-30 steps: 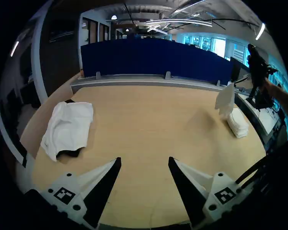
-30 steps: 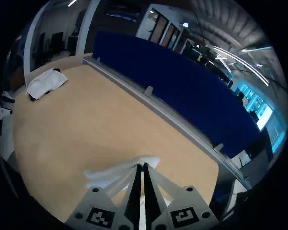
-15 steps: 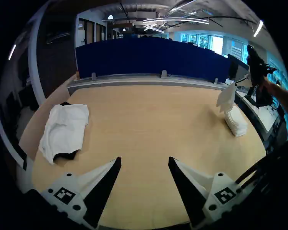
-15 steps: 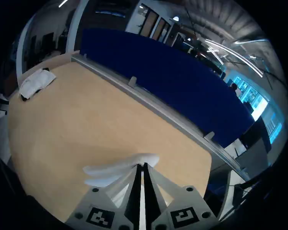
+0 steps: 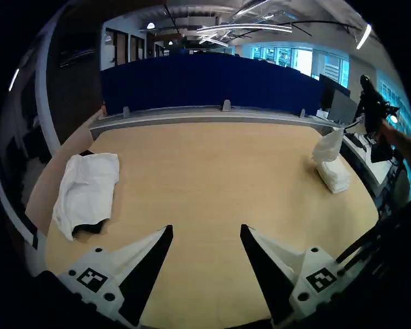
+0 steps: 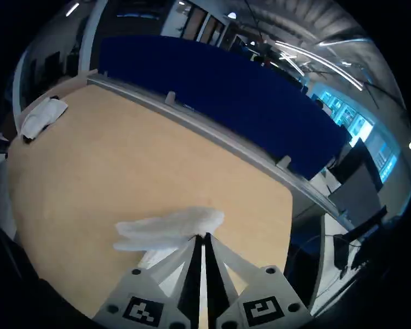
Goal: Fold towel
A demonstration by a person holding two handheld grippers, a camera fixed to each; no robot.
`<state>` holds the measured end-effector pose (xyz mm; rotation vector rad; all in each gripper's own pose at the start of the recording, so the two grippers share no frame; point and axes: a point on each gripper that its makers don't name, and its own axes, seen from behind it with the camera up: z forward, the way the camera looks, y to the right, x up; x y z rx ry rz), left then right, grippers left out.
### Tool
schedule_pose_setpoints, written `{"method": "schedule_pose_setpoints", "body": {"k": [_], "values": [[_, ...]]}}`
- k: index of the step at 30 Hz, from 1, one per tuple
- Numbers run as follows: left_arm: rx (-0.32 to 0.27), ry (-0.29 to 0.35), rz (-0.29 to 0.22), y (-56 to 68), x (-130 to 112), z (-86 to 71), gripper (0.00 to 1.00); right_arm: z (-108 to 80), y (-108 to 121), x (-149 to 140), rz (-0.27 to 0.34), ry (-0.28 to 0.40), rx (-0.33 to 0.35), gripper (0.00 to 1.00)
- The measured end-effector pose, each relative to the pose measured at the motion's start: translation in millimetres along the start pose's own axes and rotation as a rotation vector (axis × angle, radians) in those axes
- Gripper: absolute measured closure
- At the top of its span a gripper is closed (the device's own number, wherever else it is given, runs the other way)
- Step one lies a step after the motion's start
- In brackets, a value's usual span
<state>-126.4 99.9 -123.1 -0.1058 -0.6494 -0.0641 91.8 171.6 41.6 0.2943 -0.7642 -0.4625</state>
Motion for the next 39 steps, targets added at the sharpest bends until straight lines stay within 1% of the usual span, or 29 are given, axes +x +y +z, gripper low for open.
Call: {"method": "schedule_pose_setpoints", "body": {"k": [5, 11, 17, 23, 29, 35, 39], "values": [[-0.009, -0.004, 0.019, 5.6, -0.5, 1.2, 0.09, -4.8, 5.7, -38.6, 0.034, -0.041, -0.026, 0.96], [-0.011, -0.005, 0.027, 8.5, -0.1, -0.9, 0.09, -7.9, 4.7, -82.0, 0.097, -0.075, -0.049, 0.96], [-0.011, -0.005, 0.032, 11.6, -0.4, -3.4, 0.09, -3.3, -3.3, -124.5, 0.16, -0.116, -0.063, 0.96], [-0.012, -0.009, 0.044, 14.2, -2.3, -4.7, 0.09, 6.4, -16.7, -158.1, 0.217, -0.16, -0.067, 0.96], [-0.013, -0.009, 0.048, 17.0, -1.8, -5.8, 0.09, 16.9, -29.5, -178.5, 0.255, -0.196, -0.06, 0.96], [-0.012, -0.011, 0.053, 19.1, -0.9, -6.0, 0.09, 20.3, -33.8, -183.6, 0.264, -0.208, -0.053, 0.97], [-0.012, -0.012, 0.054, 20.3, -1.0, -5.3, 0.09, 20.4, -32.3, -185.0, 0.264, -0.21, -0.062, 0.97]]}}
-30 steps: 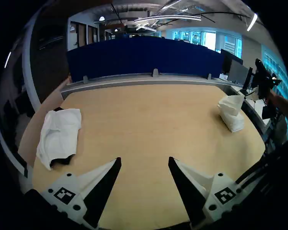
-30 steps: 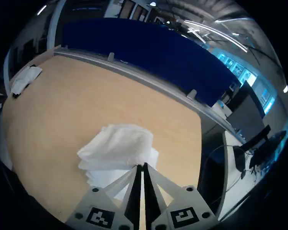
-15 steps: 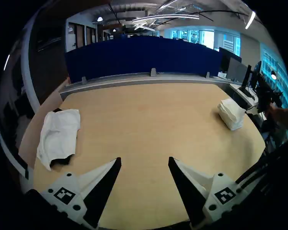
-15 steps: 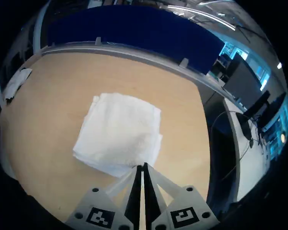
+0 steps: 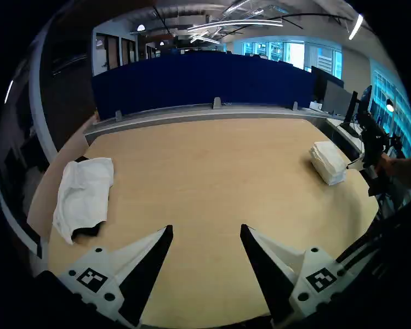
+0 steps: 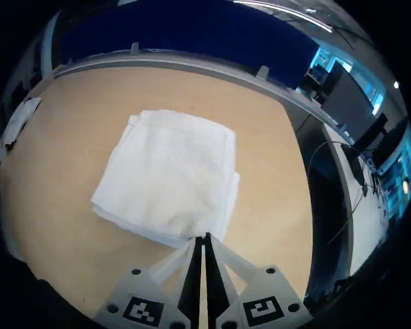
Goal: Fold towel
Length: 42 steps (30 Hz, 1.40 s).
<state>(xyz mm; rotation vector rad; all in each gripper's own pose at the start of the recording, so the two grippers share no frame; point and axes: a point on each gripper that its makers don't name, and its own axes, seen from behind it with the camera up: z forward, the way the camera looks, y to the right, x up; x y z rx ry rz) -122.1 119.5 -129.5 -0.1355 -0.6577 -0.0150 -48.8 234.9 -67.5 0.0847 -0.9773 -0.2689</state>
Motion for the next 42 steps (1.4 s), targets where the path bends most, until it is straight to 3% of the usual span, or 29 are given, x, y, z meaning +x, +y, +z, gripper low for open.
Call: {"method": "schedule_pose_setpoints", "body": {"k": [4, 7, 10, 12, 17, 24, 35, 42], "values": [[0.001, -0.001, 0.0, 0.3, -0.1, 1.4, 0.09, -1.6, 1.1, 0.2, 0.001, 0.008, -0.008, 0.93], [0.003, -0.001, -0.001, -0.3, 0.3, 2.1, 0.09, -4.9, 1.6, -1.3, 0.001, 0.015, -0.014, 0.84], [0.003, -0.001, -0.003, -0.8, 0.4, 3.0, 0.09, -9.4, 2.8, -5.7, 0.005, 0.016, -0.021, 0.7], [0.003, -0.001, -0.003, -0.9, 0.4, 3.6, 0.09, -12.5, 3.8, -9.1, 0.01, 0.015, -0.026, 0.56], [-0.003, -0.001, 0.001, 0.3, 0.3, 4.2, 0.09, -19.0, -0.2, -10.3, 0.032, 0.03, -0.019, 0.38], [-0.009, -0.001, 0.004, 2.8, 0.8, 3.7, 0.09, -22.7, -24.3, 15.0, 0.064, 0.094, 0.048, 0.08], [0.003, 0.001, -0.009, -2.3, 0.5, 0.8, 0.09, -11.9, -48.4, 46.1, 0.074, 0.133, 0.088, 0.06], [0.01, 0.0, -0.014, -4.4, -1.3, 1.3, 0.09, -2.4, -53.8, 44.3, 0.071, 0.117, 0.091, 0.06]]}}
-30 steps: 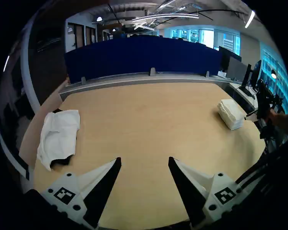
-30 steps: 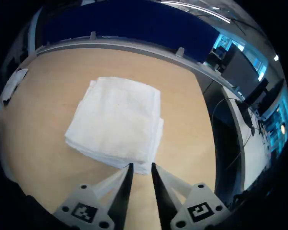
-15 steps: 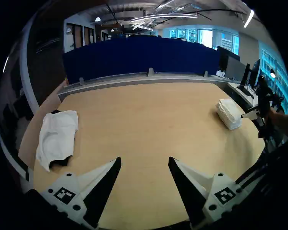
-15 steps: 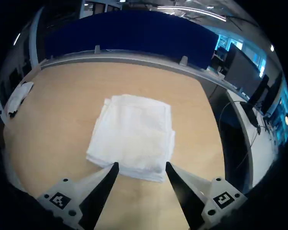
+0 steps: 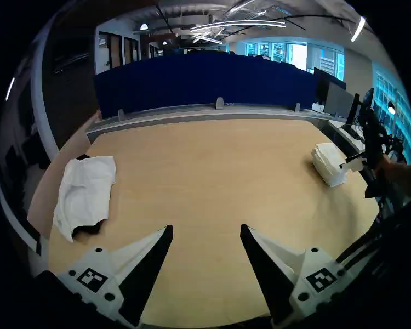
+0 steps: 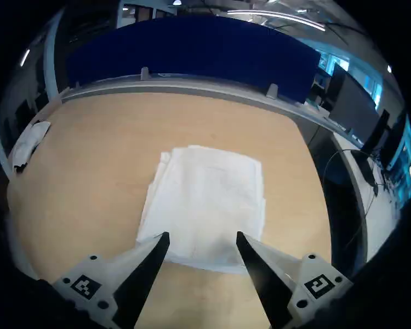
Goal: Fold towel
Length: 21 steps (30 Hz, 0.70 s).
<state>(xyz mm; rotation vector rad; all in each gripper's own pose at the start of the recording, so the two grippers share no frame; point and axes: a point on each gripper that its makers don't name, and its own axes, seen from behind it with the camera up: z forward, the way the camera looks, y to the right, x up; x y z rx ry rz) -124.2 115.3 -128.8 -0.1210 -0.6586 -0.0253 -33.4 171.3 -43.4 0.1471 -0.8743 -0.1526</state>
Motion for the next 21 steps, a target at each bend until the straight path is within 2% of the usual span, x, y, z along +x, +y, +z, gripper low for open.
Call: {"method": "schedule_pose_setpoints", "body": {"k": [11, 17, 21], "values": [[0.008, -0.007, 0.001, -1.5, -3.2, -2.8, 0.09, 21.0, 1.1, -24.8, 0.049, -0.044, -0.008, 0.05], [0.007, -0.008, 0.003, -1.0, -2.7, -1.9, 0.09, 20.3, 1.3, -21.5, 0.058, -0.037, -0.009, 0.05], [0.005, -0.005, 0.0, -0.5, -1.3, -1.2, 0.09, 13.5, 0.7, -3.8, 0.061, 0.005, -0.012, 0.06]]}}
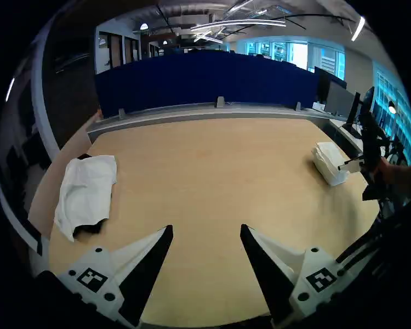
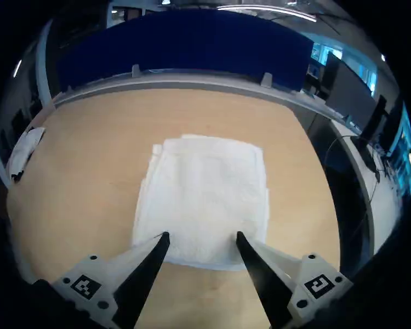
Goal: Fold towel
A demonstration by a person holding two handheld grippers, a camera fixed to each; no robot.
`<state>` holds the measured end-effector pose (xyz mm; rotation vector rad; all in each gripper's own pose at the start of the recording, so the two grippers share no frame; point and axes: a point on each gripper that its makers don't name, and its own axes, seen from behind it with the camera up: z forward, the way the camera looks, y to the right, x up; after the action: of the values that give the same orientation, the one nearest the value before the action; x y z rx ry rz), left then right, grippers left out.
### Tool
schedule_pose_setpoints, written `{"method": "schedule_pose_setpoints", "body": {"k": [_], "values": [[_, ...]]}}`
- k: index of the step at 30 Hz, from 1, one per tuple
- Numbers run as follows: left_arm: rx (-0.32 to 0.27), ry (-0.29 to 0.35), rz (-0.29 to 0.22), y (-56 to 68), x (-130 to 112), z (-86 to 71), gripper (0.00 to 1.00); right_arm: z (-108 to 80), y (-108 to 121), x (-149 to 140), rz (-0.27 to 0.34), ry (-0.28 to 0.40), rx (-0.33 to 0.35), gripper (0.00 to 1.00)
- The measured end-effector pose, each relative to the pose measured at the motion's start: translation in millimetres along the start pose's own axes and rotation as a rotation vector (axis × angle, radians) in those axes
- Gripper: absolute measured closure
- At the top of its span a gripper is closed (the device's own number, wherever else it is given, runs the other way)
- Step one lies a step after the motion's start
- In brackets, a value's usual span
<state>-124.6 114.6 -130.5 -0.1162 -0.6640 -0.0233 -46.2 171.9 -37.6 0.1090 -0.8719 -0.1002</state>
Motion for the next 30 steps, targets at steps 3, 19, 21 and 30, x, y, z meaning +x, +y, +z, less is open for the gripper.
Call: {"method": "schedule_pose_setpoints", "body": {"k": [3, 19, 21, 30], "values": [[0.0, 0.0, -0.003, -0.1, -0.2, 0.5, 0.09, -0.7, -1.0, 16.1, 0.005, 0.028, 0.002, 0.05], [0.042, -0.009, -0.012, -13.4, -1.5, -8.2, 0.09, 39.1, -0.6, 72.5, -0.006, 0.051, 0.013, 0.06], [0.05, -0.011, -0.014, -15.9, -1.9, -9.3, 0.09, 45.4, 1.8, 75.6, -0.006, 0.043, 0.008, 0.06], [0.076, -0.02, -0.021, -22.4, -4.4, -10.0, 0.09, 67.9, 11.9, 74.8, 0.018, 0.007, -0.009, 0.06]]}}
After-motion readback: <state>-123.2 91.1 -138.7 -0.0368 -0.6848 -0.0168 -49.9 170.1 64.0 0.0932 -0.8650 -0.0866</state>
